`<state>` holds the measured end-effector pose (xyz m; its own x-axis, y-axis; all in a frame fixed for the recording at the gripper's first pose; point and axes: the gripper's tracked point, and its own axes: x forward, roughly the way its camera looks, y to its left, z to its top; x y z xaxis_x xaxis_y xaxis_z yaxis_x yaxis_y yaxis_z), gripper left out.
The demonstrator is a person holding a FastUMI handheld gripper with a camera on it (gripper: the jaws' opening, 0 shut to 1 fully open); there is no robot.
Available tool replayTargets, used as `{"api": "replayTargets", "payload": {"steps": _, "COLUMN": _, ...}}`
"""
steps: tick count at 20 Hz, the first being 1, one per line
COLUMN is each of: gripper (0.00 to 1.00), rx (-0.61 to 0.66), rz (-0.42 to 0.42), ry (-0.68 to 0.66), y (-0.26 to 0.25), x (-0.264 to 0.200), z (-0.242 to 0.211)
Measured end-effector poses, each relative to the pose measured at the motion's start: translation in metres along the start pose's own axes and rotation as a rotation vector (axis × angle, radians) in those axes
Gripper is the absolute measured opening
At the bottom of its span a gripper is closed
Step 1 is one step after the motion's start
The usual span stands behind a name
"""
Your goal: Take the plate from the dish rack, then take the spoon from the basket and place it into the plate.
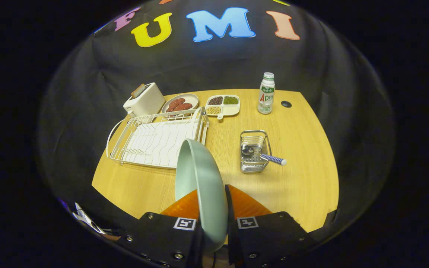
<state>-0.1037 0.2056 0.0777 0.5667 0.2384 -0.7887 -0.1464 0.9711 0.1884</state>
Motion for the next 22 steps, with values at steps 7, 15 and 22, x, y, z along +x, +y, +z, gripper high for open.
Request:
{"api": "replayTargets", "payload": {"steps": 7, "gripper": 0.26, "rx": 0.148, "rz": 0.142, "ry": 0.096, "y": 0.01, "x": 0.053, "z": -0.058}}
{"api": "replayTargets", "payload": {"steps": 15, "gripper": 0.26, "rx": 0.312, "rz": 0.327, "ry": 0.129, "y": 0.031, "x": 0.1, "z": -0.094}}
{"api": "replayTargets", "payload": {"steps": 22, "gripper": 0.26, "rx": 0.48, "rz": 0.411, "ry": 0.181, "y": 0.033, "x": 0.134, "z": -0.102}}
